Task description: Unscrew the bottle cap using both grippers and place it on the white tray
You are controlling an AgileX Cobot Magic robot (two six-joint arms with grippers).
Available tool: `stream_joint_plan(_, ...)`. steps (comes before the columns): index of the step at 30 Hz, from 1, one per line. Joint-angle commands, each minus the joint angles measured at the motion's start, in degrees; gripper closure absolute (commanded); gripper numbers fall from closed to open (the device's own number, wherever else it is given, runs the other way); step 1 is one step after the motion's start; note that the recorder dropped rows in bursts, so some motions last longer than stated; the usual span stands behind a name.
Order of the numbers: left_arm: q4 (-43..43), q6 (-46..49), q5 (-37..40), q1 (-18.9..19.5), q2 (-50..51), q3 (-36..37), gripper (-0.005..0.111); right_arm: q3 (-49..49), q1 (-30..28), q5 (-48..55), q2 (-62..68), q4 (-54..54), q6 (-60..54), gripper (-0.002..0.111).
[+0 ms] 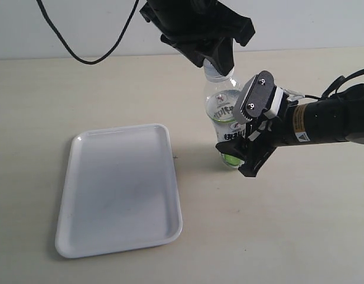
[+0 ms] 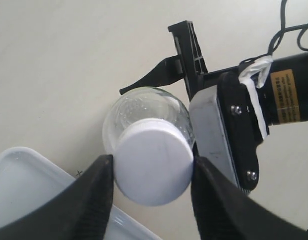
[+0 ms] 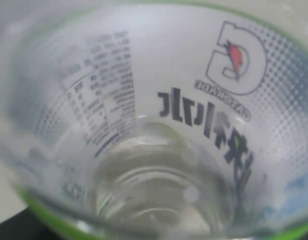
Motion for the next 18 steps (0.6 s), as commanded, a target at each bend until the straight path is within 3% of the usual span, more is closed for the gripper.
stream_joint_plan(1, -2.9, -0.32, -1.21, -0.86, -0.39, -1.07, 0.107, 0.02, 0.03, 2.19, 0.3, -1.16, -0.49, 0.108)
stream_joint_plan(15, -2.9, 2.57, 0.26, -0.86, -0.39, -2.99, 0.107, 0.02, 0.03, 2.19, 0.3, -1.16, -0.38, 0.108)
stream_joint_plan(16, -2.9, 2.57, 0.26, -0.86, -0.39, -2.99, 0.105, 0.02, 0.03, 2.19, 0.3, -1.16, -0.38, 0.108)
stream_joint_plan(18, -2.9, 2.94, 0.12, -0.86, -0.39, -2.99, 0.089, 0.02, 0.03, 2.19, 0.3, -1.16, -0.38, 0.108)
